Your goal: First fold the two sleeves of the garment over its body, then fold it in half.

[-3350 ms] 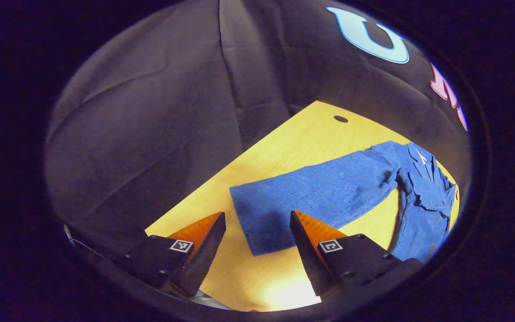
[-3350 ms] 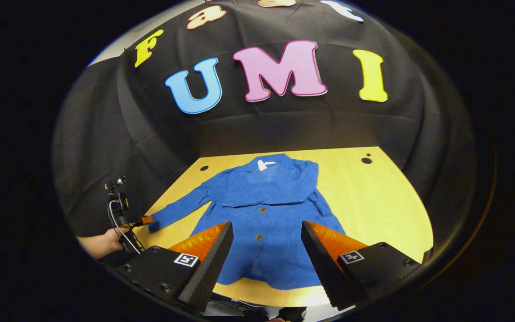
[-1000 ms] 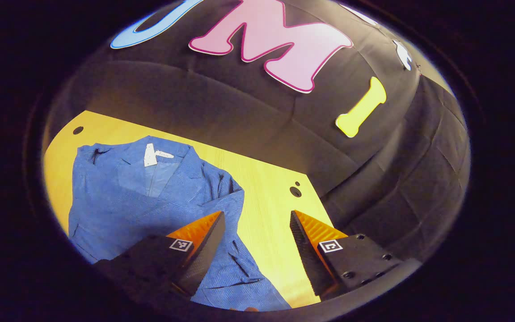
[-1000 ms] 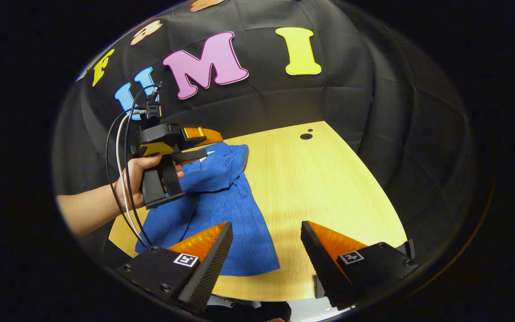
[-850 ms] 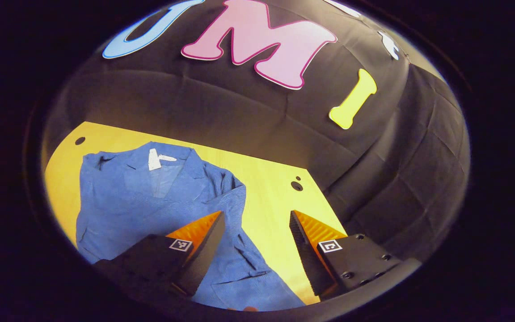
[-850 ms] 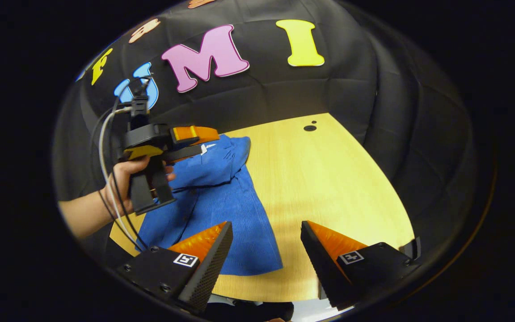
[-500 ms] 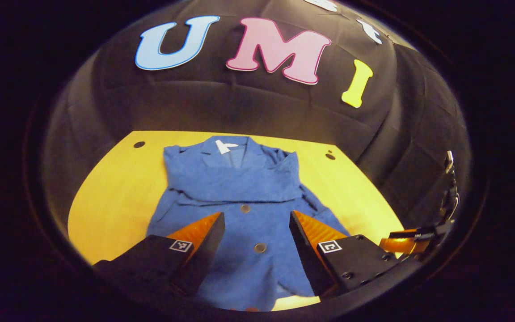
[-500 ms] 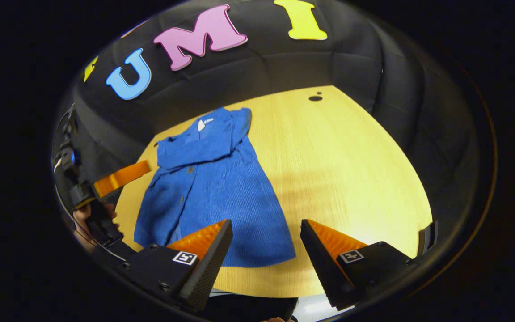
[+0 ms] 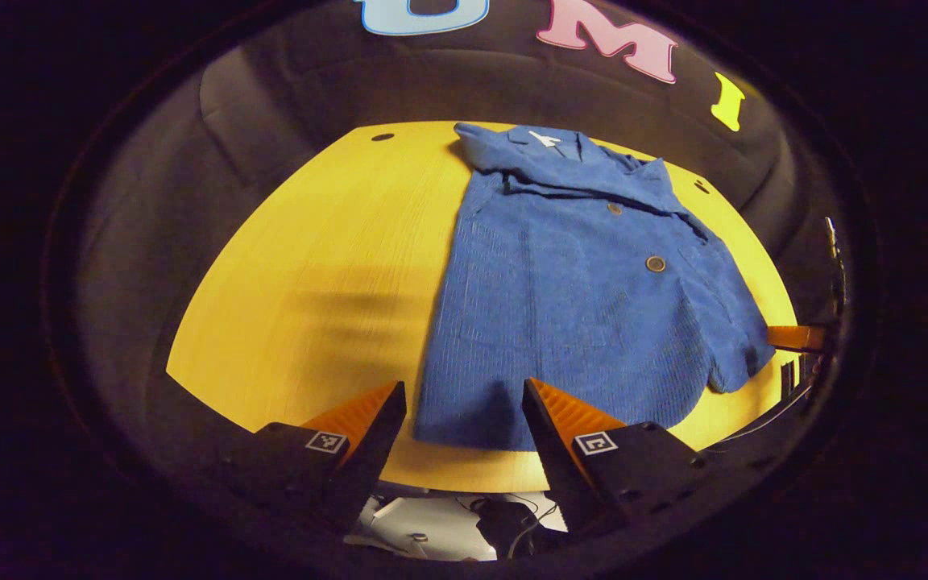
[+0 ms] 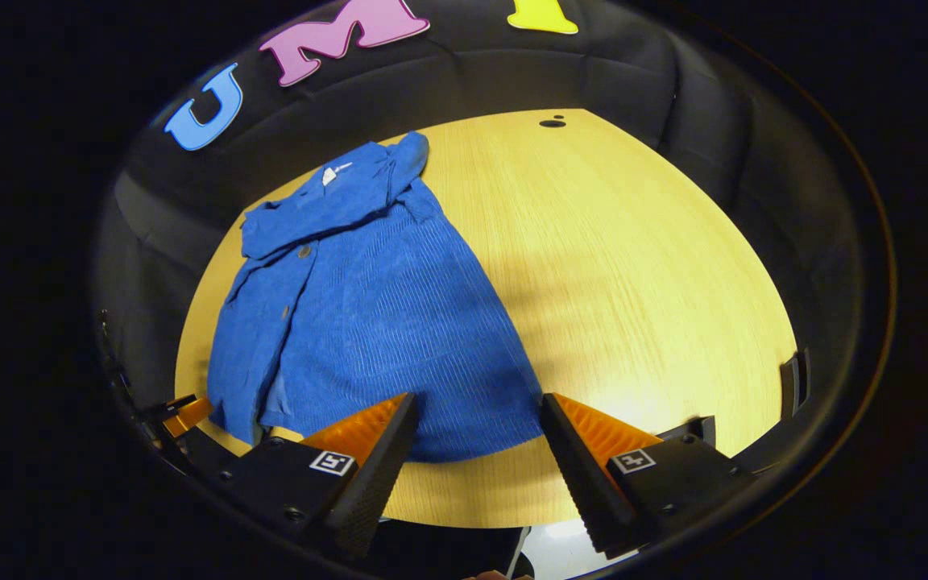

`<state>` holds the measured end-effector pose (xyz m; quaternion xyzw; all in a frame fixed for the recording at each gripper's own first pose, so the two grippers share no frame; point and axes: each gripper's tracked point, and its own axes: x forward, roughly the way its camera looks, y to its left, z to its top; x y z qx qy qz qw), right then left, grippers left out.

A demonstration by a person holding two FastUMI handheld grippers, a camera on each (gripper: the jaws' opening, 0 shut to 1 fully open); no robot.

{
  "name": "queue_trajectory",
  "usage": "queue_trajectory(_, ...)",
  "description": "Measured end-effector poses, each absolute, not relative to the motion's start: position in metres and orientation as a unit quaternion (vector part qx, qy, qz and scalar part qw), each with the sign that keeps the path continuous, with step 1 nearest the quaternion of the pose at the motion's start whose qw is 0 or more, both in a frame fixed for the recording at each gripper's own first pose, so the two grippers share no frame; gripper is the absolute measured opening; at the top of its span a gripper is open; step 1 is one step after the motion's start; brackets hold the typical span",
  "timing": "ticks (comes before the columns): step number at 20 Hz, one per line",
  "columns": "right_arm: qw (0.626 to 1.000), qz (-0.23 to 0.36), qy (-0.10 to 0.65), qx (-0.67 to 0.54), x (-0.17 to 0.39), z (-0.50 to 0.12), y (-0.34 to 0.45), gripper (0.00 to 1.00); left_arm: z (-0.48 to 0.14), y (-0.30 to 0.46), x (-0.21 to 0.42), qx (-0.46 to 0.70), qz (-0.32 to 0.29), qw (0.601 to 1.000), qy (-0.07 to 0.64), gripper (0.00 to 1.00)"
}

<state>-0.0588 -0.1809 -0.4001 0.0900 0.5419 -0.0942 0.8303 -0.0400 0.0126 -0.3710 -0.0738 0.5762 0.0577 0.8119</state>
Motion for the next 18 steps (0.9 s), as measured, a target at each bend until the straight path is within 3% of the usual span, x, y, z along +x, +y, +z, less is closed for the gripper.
queue_trajectory(4, 0.818, -0.092, 0.568, 0.03, -0.072, -0.412, -0.18, 0.98, -0.379, -0.003, -0.034, -0.043, 0.024, 0.805, 0.591, 0.84)
queue_trajectory(8, 0.812, -0.101, 0.575, 0.013, -0.071, -0.416, -0.179, 0.96, -0.382, -0.017, -0.03, -0.031, 0.003, 0.81, 0.586, 0.62)
queue_trajectory(9, 0.815, -0.111, 0.569, 0.017, -0.067, -0.418, -0.179, 0.82, -0.38, -0.019, -0.029, -0.033, 0.003, 0.81, 0.586, 0.52)
queue_trajectory(10, 0.813, -0.113, 0.571, 0.022, -0.066, -0.42, -0.178, 0.81, -0.382, -0.022, -0.03, -0.034, -0.002, 0.812, 0.583, 0.42)
queue_trajectory(11, 0.815, -0.111, 0.568, 0.025, -0.063, -0.421, -0.176, 0.52, -0.384, -0.025, -0.028, -0.031, 0.001, 0.813, 0.582, 0.35)
queue_trajectory(12, 0.812, -0.104, 0.573, 0.031, -0.064, -0.422, -0.17, 0.41, -0.383, -0.026, -0.03, -0.03, 0.0, 0.813, 0.581, 0.18)
queue_trajectory(13, 0.812, -0.104, 0.573, 0.028, -0.063, -0.421, -0.168, 0.28, -0.381, -0.028, -0.029, -0.033, -0.003, 0.817, 0.575, 0.18)
queue_trajectory(14, 0.813, -0.099, 0.574, 0.024, -0.062, -0.421, -0.167, 0.15, -0.381, -0.032, -0.033, -0.044, 0.0, 0.815, 0.577, 0.04)
queue_trajectory(16, 0.814, -0.078, 0.575, 0.02, -0.062, -0.422, -0.162, 0.06, -0.381, -0.037, -0.033, -0.064, -0.02, 0.816, 0.574, 0.04)
queue_trajectory(18, 0.817, -0.067, 0.572, 0.014, -0.063, -0.421, -0.161, 0.05, -0.378, -0.043, -0.033, -0.098, -0.028, 0.813, 0.574, 0.0)
